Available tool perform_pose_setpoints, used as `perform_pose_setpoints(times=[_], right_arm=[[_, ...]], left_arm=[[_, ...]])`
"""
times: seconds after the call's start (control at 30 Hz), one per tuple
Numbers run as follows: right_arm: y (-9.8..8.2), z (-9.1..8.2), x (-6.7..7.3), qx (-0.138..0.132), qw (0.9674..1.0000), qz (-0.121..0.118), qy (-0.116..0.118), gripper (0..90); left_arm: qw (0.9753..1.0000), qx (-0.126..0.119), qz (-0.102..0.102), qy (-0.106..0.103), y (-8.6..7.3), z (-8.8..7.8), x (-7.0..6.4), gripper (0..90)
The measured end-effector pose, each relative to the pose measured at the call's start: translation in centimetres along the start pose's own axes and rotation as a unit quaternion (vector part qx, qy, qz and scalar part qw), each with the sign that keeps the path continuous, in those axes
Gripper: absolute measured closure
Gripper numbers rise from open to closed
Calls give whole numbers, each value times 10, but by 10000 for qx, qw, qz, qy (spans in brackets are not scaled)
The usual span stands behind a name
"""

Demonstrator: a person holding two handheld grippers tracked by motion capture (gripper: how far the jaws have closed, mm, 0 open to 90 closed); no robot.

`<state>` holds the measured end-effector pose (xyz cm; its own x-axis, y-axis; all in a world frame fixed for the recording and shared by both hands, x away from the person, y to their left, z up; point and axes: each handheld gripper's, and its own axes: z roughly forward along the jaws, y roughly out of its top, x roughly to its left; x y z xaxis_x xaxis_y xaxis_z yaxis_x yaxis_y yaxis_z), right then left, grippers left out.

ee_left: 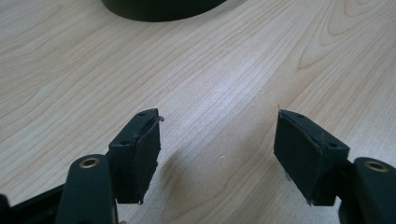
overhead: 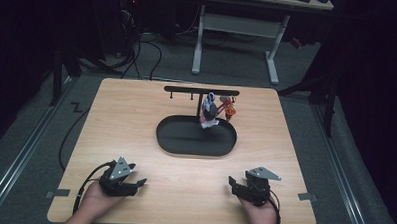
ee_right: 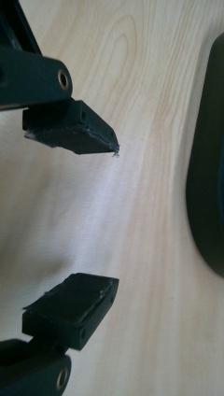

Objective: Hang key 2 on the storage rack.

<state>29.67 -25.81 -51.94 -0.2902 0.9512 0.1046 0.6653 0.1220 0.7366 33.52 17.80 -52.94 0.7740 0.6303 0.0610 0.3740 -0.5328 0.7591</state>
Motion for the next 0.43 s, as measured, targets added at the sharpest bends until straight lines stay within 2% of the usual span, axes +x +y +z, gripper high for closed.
perform_pose_setpoints(times=[0.03,0.1,0.2,0.27,0.37,0.43], right_arm=[[1,-3,-2,-29,10000,61,48,254],[1,-10,-7,-257,9996,27,-100,265],[-2,-8,-13,-279,9992,267,-34,264],[-1,-7,-12,-300,9994,164,-83,263],[0,-5,-11,-347,9992,181,-47,255],[2,-4,-8,-367,9993,68,-88,253]], left_arm=[[10000,-5,11,-3,0,0,-1,320],[10000,9,57,-10,1,1,-2,319],[10000,15,52,-16,1,1,-3,318],[10000,9,64,-15,1,0,-4,318],[10000,11,67,-12,-1,-3,-3,317],[10000,7,58,4,-2,-5,-3,317]])
